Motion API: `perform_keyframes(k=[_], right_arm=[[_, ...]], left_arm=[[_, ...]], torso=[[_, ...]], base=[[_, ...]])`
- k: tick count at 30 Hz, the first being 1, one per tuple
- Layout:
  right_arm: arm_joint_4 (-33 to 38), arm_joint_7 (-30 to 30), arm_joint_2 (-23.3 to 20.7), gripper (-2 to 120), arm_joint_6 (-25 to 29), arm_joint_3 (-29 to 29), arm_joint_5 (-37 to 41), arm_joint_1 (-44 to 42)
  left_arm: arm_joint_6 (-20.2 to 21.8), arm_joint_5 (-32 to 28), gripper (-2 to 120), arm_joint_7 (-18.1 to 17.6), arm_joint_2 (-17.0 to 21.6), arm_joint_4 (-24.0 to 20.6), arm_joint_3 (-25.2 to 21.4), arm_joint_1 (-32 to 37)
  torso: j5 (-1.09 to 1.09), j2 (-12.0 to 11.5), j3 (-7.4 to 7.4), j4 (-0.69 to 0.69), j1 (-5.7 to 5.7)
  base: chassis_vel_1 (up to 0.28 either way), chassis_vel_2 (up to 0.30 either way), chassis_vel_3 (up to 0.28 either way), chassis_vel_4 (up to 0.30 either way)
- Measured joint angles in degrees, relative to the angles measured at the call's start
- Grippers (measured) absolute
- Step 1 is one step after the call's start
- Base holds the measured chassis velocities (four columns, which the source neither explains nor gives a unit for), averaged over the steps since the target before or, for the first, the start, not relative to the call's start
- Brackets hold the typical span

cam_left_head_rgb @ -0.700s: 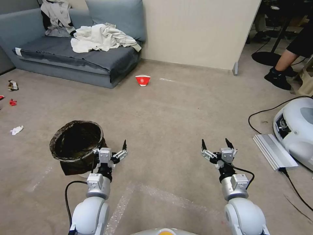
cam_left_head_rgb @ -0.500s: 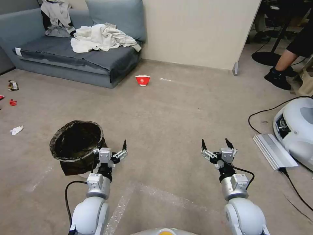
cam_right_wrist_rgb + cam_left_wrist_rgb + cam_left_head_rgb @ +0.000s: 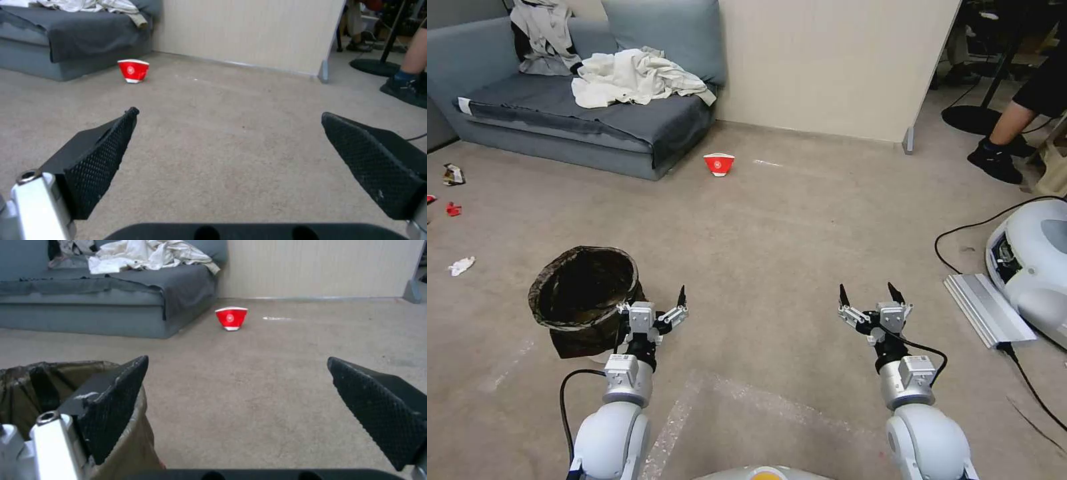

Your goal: Pick up the trash can from the floor.

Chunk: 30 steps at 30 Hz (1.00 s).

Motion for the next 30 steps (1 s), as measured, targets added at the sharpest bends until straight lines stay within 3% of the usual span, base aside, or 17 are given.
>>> perform_keyframes(k=[6,10,13,14,16,18,20,23,30], right_arm=[[1.52,0.03,0.56,100,0.16,0.12,0.24,-1.06],[4.34,0.16,1.63,100,0.33,0.53,0.97,-3.03],[11.61,0.74,4.22,100,1.22,1.54,2.72,-7.69],[11.61,0.74,4.22,100,1.22,1.54,2.72,-7.69],[14.04,0.19,5.19,100,1.21,1.85,3.33,-9.57],[14.14,0.09,5.24,100,1.17,1.86,3.38,-9.70],[14.31,-0.58,5.32,100,1.05,1.94,3.45,-10.00],[14.31,-0.96,5.27,100,0.92,1.94,3.46,-10.11],[14.46,-1.29,5.24,100,-0.24,1.83,3.46,-10.19]], left_arm=[[0.00,0.00,100,-0.12,0.06,-0.19,-0.13,0.26],[0.02,-0.51,100,-1.01,0.94,-3.42,-1.46,2.34],[0.15,-1.64,100,-2.96,2.60,-9.71,-4.09,6.43],[0.15,-1.64,100,-2.96,2.60,-9.71,-4.09,6.43],[0.28,-2.55,100,-4.55,3.95,-14.90,-6.16,9.79],[0.31,-2.72,100,-4.85,4.22,-15.95,-6.60,10.48],[1.43,-5.07,100,-6.55,5.54,-20.23,-8.73,14.04],[2.02,-5.99,100,-6.83,5.77,-20.47,-9.05,14.71],[1.03,-6.35,100,-6.85,5.80,-19.19,-8.90,14.70]], torso=[[-0.01,0.00,0.00,-0.02,0.00],[0.02,0.00,0.00,0.00,0.00],[0.00,0.00,0.00,-0.01,0.00],[0.00,0.00,0.00,-0.01,0.00],[-0.03,0.01,-0.01,-0.01,0.00],[0.00,0.00,-0.01,0.00,0.00],[0.05,0.00,-0.01,0.03,0.00],[-0.04,0.00,-0.01,0.00,0.00],[-0.01,0.00,-0.01,0.00,0.00]], base=[[0.000,0.000,0.000,0.000],[0.000,0.000,0.000,0.000],[0.000,0.000,0.000,0.000],[0.000,0.000,0.000,0.000],[0.000,0.000,0.000,0.000],[0.000,0.000,0.000,0.000],[0.000,0.000,0.000,0.000],[0.000,0.000,0.000,0.000],[0.000,0.000,0.000,0.000]])
